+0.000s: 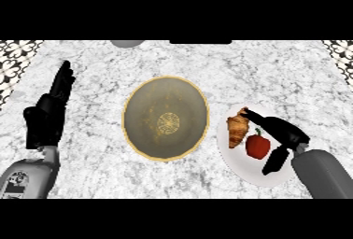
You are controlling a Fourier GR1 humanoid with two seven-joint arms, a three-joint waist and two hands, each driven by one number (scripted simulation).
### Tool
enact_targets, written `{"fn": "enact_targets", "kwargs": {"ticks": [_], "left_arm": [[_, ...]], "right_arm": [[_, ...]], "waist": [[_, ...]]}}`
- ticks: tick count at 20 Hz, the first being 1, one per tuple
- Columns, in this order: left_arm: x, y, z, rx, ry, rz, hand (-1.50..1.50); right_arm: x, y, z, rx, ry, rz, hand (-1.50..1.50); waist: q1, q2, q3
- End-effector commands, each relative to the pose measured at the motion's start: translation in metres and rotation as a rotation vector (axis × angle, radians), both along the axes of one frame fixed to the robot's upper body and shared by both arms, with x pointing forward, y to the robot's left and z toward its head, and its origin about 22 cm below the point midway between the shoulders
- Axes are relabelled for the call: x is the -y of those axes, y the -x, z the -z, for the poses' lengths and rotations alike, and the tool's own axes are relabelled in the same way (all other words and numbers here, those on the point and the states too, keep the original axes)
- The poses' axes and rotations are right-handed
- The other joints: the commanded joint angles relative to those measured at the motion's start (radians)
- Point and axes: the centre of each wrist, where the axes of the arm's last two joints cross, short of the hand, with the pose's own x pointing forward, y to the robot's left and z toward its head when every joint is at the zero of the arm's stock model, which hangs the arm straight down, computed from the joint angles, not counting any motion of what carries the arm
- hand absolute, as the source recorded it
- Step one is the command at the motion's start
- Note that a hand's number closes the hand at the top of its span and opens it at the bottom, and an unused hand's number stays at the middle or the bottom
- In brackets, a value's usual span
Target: Pick the bell pepper from the plate and place it in the bowl
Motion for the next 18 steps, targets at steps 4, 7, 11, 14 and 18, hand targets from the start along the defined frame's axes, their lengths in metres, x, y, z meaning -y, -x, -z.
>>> {"fn": "enact_targets", "kwargs": {"ticks": [4, 7, 11, 14, 18], "left_arm": [[0.008, 0.003, 0.013, -0.006, -0.006, 0.013, 0.00], [-0.013, -0.004, -0.004, 0.012, -0.022, 0.002, 0.00], [-0.001, 0.008, -0.004, -0.005, 0.003, 0.003, 0.00], [-0.016, 0.003, 0.009, 0.002, -0.014, -0.005, 0.00], [-0.015, 0.003, -0.002, -0.005, -0.018, -0.006, 0.00]], "right_arm": [[-0.014, -0.005, 0.022, 0.066, 0.039, -0.086, 1.50], [-0.018, -0.013, 0.020, 0.066, 0.034, -0.085, 1.50], [-0.005, -0.002, 0.016, 0.105, -0.022, -0.086, 1.50], [-0.015, 0.001, 0.021, 0.134, -0.055, -0.082, 1.50], [-0.085, 0.027, -0.004, 0.225, -0.091, -0.147, 1.50]], "waist": [[0.001, 0.005, 0.003], [0.002, 0.005, 0.003], [-0.001, 0.003, 0.003], [-0.004, 0.003, 0.003], [-0.023, -0.007, 0.001]]}}
